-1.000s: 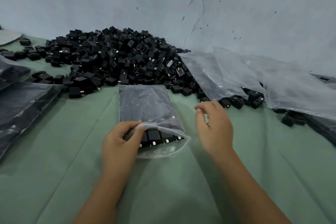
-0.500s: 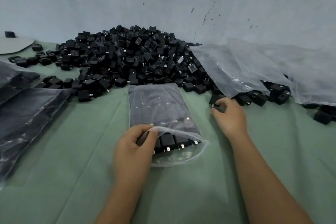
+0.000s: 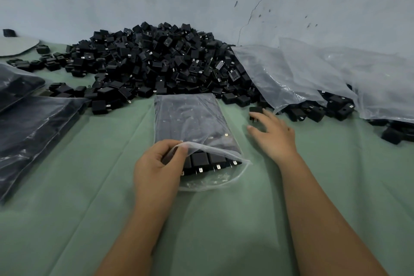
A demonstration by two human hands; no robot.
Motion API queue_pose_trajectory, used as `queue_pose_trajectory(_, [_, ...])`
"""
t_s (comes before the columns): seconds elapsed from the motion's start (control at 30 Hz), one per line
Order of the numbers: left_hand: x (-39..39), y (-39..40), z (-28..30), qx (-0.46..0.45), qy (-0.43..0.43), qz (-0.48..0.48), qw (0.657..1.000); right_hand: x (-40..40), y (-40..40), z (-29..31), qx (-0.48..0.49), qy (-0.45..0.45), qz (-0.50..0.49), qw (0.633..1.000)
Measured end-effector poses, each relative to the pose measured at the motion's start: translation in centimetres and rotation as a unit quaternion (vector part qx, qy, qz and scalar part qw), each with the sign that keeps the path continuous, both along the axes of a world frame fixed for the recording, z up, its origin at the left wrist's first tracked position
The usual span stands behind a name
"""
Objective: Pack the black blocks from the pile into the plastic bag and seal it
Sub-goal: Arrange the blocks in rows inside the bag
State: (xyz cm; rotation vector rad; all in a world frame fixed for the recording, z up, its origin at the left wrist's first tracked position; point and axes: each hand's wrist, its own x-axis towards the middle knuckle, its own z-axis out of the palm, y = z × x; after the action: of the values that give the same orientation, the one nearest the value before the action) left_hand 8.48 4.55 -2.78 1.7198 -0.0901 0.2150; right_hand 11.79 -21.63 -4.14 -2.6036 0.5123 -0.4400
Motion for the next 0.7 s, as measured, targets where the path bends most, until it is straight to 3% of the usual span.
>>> queue_pose_trajectory(0.13, [0.0, 0.0, 0.0, -0.007, 0.0, -0.002, 1.0, -0.5, 0.7, 0.4, 0.145, -0.142, 0.073, 0.976])
queue_pose_trajectory(0.37, [0.2, 0.0, -0.1, 0.014, -0.006, 0.001, 1.0, -0.7, 1.9, 1.0, 0.194, -0.231, 0.053, 0.952])
queue_pose_trajectory(0.53, [0.2, 0.0, -0.1, 0.019, -0.01, 0.003, 1.0, -0.4, 2.1, 0.7, 0.159, -0.127, 0.089, 0.975])
queue_pose_trajectory(0.7, [0.3, 0.1, -0.3, 0.013, -0.013, 0.0, 1.0, -0.1, 2.1, 0.5, 0.014, -0.032, 0.117, 0.992])
